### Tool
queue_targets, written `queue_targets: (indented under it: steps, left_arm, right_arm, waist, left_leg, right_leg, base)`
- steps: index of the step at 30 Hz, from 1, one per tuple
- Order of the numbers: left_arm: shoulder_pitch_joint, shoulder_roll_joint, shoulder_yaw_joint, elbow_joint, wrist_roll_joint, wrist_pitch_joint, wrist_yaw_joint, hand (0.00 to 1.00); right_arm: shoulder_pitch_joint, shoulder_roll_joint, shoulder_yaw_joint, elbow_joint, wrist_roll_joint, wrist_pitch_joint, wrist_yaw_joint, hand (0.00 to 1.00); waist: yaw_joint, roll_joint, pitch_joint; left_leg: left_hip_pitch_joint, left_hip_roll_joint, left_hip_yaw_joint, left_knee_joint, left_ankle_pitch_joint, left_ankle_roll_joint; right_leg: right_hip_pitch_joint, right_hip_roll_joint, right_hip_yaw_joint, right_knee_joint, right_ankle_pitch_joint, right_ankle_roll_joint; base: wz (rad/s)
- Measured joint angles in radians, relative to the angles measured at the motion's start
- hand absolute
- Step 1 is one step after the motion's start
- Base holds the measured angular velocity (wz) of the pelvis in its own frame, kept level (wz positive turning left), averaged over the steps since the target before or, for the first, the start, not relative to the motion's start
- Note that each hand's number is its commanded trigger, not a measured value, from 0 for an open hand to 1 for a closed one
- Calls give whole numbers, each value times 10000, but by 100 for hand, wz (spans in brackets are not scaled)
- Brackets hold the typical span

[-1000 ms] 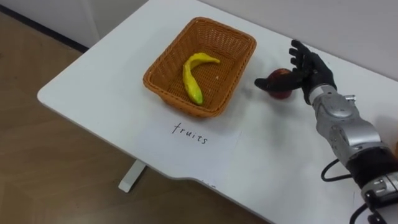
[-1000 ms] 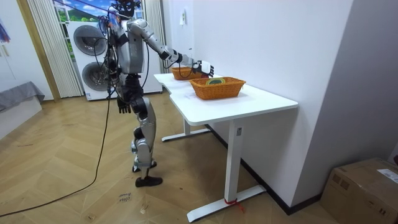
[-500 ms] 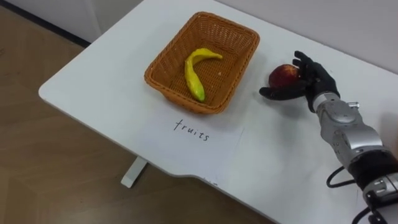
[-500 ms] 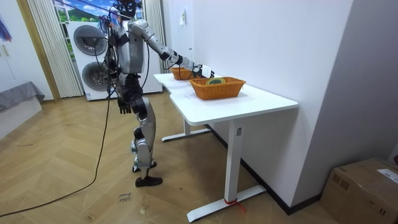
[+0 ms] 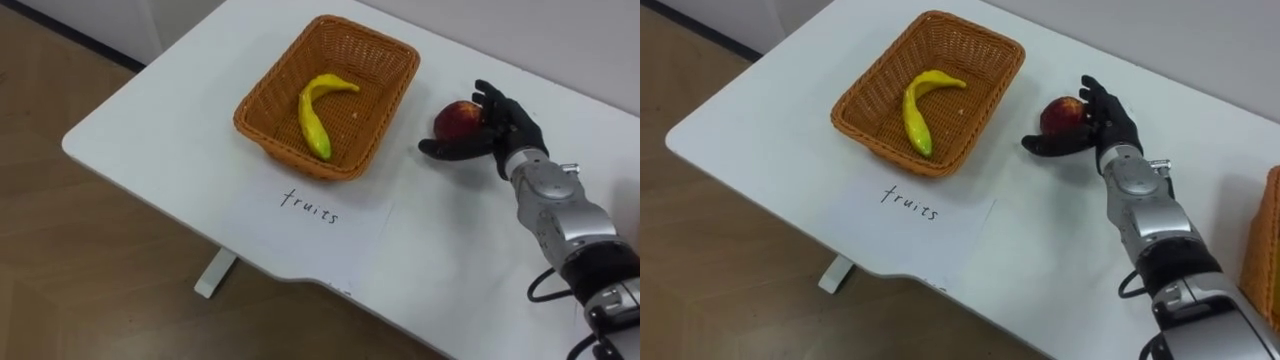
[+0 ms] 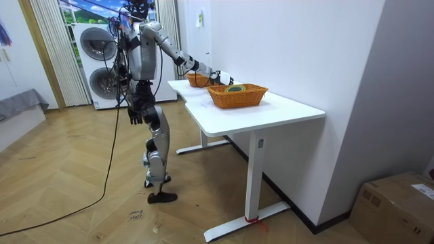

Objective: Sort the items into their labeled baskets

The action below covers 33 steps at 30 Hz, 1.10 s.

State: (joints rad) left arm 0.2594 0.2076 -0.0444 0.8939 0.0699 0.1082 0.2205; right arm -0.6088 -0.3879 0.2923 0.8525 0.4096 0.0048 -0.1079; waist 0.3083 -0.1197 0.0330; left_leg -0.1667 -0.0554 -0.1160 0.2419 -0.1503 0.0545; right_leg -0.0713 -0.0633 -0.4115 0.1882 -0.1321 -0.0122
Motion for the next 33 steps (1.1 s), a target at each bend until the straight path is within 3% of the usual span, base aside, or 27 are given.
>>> queue_targets:
  steps: [1,13,25,28,33]
  left_arm:
    - [-8,0,0,0,0,-7,0,0]
    - [-81,1,88,-20,8,-65,31,0]
    - [-121,9,93,114,6,-49,15,0]
    - [-121,9,101,109,9,-11,14,0]
    - [-123,38,371,109,54,122,-68,0]
  right_arm:
    - [0,0,0,1,-17,-12,7,100]
    - [0,-295,-37,26,-1034,-90,139,100]
    - [-6,-367,16,38,-1029,23,540,100]
    - [-6,-368,16,37,-1097,174,665,100]
    - [-7,-386,13,-36,-1864,204,689,100]
  waist:
    - [-1,0,0]
    - [3,0,-7]
    - [8,-2,-33]
    - [6,-16,-50]
    - [-41,-81,-155]
  left_leg:
    - [-3,0,0,0,0,0]
    - [12,17,12,-16,0,-1]
    - [110,22,17,-29,5,-1]
    - [112,24,30,-42,4,-2]
    - [123,29,54,-46,5,-3]
  right_leg:
    - [-4,15,0,0,0,0]
    - [-40,52,37,-16,2,-4]
    - [29,47,34,-27,3,-4]
    - [35,46,102,-26,3,-5]
    - [34,72,197,-26,5,-8]
  base:
    - [0]
    - [0]
    - [0]
    - [0]
    - [0]
